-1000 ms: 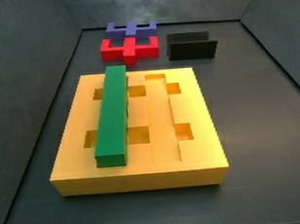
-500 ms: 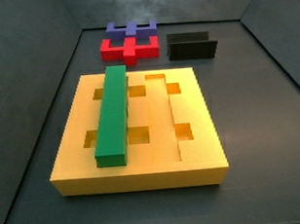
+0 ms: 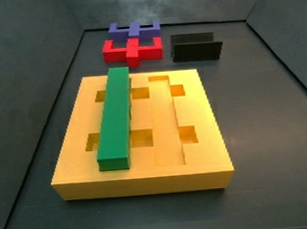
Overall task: Pick up the blue object. Move up. Move to above the board. Insert the blue object.
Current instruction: Insert the blue object.
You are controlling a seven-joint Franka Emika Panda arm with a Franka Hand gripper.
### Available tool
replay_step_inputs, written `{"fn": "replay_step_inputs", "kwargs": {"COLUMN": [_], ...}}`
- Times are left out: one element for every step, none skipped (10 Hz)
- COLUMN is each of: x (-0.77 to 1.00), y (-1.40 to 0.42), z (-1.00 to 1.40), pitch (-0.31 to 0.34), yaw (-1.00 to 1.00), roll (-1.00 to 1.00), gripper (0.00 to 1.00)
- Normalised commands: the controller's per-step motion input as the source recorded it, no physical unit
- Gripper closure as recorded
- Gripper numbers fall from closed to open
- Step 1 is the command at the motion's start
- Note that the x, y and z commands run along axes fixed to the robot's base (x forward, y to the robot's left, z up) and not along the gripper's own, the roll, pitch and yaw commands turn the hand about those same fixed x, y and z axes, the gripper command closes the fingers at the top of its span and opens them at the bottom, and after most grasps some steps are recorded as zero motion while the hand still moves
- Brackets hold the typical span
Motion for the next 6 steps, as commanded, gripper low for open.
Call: {"fn": "replay_step_inputs", "kwargs": {"x": [0.0, 0.0, 0.0, 0.0, 0.0, 0.0], "y": [0.0, 0.0, 0.0, 0.0, 0.0, 0.0], "z": [-0.54, -0.54, -0.53, -0.54, -0.54, -0.56], "pitch": [-0.226, -0.224, -0.226, -0.22, -0.217, -0.207], "yaw": [0.0, 0.0, 0.0, 0.0, 0.0, 0.0], "roll": [-0.22, -0.23, -0.23, -0.23, -0.23, -0.22], "gripper": [1.0, 1.0, 1.0, 1.0, 1.0, 1.0]}}
